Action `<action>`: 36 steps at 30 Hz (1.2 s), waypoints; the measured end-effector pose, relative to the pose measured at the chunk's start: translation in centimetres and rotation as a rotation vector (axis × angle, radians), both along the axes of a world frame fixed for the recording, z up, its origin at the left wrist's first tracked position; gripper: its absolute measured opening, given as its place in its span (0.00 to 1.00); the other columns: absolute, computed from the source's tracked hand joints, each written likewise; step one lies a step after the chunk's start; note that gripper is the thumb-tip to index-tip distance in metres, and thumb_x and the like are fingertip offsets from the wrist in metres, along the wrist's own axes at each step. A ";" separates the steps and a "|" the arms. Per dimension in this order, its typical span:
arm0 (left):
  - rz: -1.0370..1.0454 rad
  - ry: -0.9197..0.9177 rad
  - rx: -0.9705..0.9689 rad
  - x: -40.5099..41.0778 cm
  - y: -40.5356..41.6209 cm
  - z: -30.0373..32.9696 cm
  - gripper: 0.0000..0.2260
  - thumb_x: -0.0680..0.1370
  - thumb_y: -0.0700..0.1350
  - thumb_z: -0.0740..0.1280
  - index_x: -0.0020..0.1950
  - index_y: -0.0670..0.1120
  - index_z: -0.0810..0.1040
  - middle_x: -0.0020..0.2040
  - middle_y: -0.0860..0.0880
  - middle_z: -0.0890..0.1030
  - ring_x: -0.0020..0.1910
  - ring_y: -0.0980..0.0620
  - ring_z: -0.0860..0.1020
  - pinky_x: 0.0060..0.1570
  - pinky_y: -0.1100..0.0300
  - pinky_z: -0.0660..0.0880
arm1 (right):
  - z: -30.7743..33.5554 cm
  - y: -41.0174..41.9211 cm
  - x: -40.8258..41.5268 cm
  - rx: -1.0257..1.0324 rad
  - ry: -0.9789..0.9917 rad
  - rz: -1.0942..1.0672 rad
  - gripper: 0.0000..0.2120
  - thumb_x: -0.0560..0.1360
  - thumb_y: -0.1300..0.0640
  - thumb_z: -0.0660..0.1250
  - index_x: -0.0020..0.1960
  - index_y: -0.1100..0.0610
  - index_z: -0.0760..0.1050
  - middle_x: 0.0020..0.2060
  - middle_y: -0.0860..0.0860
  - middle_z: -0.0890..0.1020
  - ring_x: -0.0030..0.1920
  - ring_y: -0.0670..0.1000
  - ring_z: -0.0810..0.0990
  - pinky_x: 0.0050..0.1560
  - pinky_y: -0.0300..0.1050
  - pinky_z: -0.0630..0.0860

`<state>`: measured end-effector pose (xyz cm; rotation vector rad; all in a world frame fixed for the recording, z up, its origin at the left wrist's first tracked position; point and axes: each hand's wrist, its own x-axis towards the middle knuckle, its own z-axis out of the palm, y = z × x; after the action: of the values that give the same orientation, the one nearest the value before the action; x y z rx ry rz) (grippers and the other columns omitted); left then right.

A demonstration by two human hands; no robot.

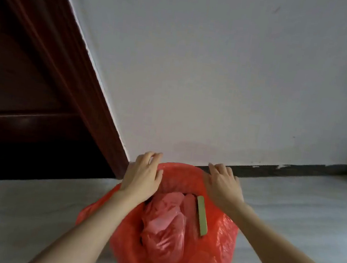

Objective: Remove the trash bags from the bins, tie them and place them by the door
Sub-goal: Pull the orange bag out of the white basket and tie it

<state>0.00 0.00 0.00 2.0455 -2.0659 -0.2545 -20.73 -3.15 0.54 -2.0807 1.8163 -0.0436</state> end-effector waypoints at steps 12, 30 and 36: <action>0.007 0.066 -0.447 1.4 -1.5 -6.9 0.02 0.67 0.42 0.71 0.38 0.46 0.80 0.34 0.52 0.83 0.32 0.51 0.82 0.29 0.64 0.74 | -6.5 -1.9 1.6 -0.405 -0.381 -0.034 0.02 0.72 0.65 0.65 0.44 0.62 0.76 0.48 0.55 0.79 0.53 0.58 0.76 0.50 0.46 0.64; -0.167 -0.307 -0.311 5.5 1.1 -3.4 0.11 0.61 0.53 0.74 0.35 0.49 0.78 0.32 0.51 0.79 0.36 0.48 0.80 0.25 0.60 0.74 | -2.8 -1.7 -2.8 -0.337 -0.089 0.477 0.15 0.66 0.49 0.65 0.46 0.59 0.75 0.54 0.56 0.78 0.57 0.58 0.77 0.52 0.47 0.75; 0.092 -0.007 -0.082 5.5 7.1 -5.6 0.16 0.70 0.51 0.67 0.55 0.48 0.71 0.43 0.45 0.82 0.43 0.41 0.82 0.45 0.49 0.78 | -4.2 4.0 -6.8 -0.107 -0.448 0.043 0.29 0.67 0.50 0.68 0.66 0.56 0.68 0.50 0.51 0.74 0.49 0.53 0.76 0.51 0.44 0.71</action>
<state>5.49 7.13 -5.64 2.0888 -1.9463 -0.1444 -27.57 0.85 -3.67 -1.9778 1.5223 -0.5594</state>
